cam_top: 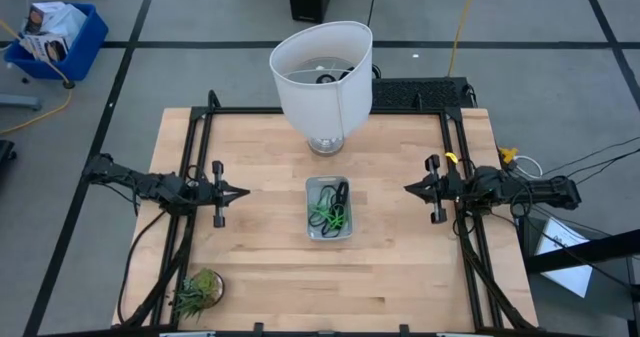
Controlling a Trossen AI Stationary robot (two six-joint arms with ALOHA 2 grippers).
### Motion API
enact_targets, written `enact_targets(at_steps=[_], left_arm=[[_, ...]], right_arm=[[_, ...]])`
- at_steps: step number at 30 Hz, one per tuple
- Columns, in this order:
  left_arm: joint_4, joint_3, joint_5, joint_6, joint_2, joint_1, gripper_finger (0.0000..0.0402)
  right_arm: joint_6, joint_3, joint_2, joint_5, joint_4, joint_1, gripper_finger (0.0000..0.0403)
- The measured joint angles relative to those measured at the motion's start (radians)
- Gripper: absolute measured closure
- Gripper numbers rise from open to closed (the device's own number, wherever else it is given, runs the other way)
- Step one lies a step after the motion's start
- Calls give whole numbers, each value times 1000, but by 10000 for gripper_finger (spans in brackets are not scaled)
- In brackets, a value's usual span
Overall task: Pick and place rubber bands into bin
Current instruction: Return to Home Position
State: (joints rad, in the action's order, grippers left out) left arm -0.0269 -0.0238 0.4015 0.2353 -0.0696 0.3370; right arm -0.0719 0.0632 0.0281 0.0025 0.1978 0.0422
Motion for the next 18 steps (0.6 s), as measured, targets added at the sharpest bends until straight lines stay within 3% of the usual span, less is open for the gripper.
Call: enact_targets(at_steps=[18], left_arm=[[0,0,-7,-7,0,0,379]], right_arm=[[8,-10,-1,-4,6,-1,403]])
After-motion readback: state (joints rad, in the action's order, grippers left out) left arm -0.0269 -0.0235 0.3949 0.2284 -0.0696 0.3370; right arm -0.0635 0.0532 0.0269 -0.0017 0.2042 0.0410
